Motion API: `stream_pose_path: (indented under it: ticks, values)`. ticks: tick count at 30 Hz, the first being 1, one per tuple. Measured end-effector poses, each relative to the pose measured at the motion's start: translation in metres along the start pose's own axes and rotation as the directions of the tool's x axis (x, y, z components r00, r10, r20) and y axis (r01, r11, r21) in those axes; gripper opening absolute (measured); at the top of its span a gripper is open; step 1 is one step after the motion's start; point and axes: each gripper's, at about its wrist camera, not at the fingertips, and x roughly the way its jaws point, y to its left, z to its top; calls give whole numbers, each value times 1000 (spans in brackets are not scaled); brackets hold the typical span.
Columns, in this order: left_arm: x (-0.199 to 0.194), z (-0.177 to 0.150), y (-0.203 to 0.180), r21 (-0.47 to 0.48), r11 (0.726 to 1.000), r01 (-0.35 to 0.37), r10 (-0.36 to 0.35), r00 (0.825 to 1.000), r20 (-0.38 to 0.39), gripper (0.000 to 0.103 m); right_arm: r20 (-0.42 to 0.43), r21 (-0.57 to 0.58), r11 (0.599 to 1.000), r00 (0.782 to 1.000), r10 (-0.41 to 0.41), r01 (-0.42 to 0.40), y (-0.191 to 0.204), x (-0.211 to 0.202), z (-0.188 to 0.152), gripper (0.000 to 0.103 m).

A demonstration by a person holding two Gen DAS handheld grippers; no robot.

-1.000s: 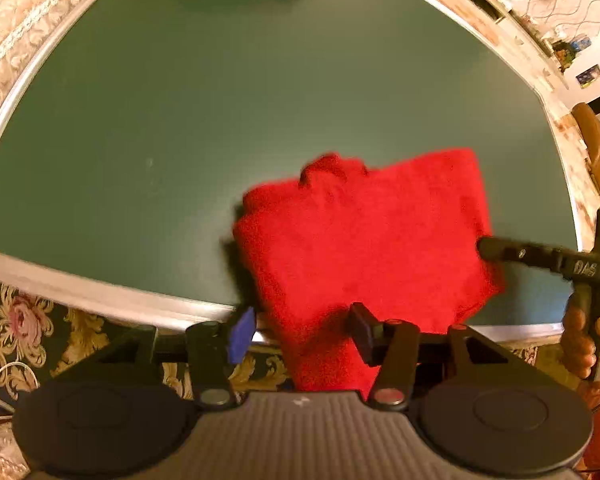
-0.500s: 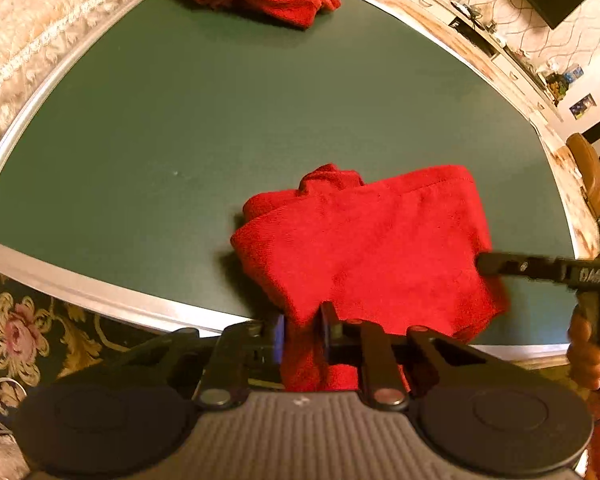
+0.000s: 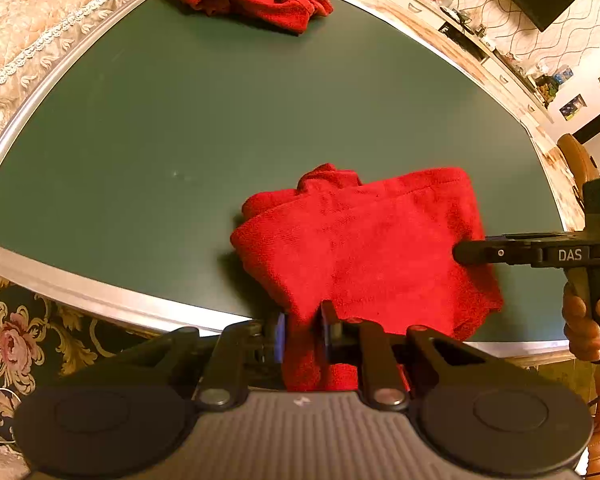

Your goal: Organize soft objects

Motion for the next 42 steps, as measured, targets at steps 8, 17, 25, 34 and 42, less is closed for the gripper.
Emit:
stream_pose_path:
  ticks: [8, 17, 25, 34, 42]
  values:
    - [-4, -5, -8, 2, 1000, -29, 29, 999, 31, 16, -9, -39, 999, 1000, -1, 0, 12, -7, 3, 25]
    - [-23, -7, -23, 12, 999, -48, 47, 998, 51, 15, 82, -124, 991, 995, 62, -52, 47, -55, 4, 24]
    - [-22, -18, -17, -6, 997, -82, 82, 996, 47, 15, 31, -73, 996, 998, 55, -53, 25, -29, 0, 24]
    - [-36, -39, -53, 175, 967, -184, 130, 950, 283, 14, 164, -324, 937, 983, -82, 133, 33, -22, -13, 65]
    - [-46, -56, -93, 398, 856, -330, 119, 875, 469, 14, 256, -269, 961, 967, 11, 61, -3, -24, -7, 76]
